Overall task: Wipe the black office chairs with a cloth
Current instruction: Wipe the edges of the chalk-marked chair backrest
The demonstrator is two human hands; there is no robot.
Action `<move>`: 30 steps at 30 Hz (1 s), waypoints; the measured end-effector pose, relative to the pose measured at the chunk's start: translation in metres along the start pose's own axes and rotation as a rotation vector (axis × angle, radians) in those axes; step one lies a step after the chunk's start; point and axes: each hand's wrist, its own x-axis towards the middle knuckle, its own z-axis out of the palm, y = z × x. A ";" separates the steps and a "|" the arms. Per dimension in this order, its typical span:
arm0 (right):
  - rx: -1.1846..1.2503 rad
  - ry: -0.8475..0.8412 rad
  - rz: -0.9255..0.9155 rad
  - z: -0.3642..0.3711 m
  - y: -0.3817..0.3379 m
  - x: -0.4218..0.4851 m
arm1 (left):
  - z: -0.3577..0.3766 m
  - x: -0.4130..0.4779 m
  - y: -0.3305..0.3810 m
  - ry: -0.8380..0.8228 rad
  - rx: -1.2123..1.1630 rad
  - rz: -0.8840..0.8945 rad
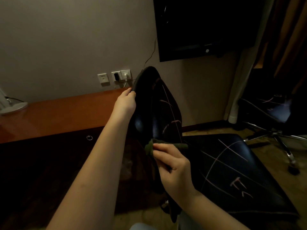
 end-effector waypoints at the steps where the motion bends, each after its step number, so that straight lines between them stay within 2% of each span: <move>1: -0.023 -0.021 -0.032 -0.002 0.002 -0.003 | 0.000 0.000 0.000 0.003 0.000 0.001; 7: -0.106 -0.023 -0.119 0.002 0.002 -0.012 | 0.002 0.000 -0.001 0.008 -0.010 0.000; 15: -0.138 -0.143 -0.161 0.009 -0.005 0.006 | 0.001 0.011 -0.005 -0.010 0.112 0.023; 21: -0.203 -0.261 -0.048 0.006 -0.025 0.061 | 0.001 0.015 -0.008 0.009 -0.002 -0.026; 26: -0.243 -0.349 0.079 0.000 -0.013 0.108 | 0.001 0.009 -0.006 0.010 -0.108 -0.051; 30: -0.273 -0.345 0.178 -0.004 0.010 0.115 | 0.001 0.006 -0.004 0.007 -0.055 -0.030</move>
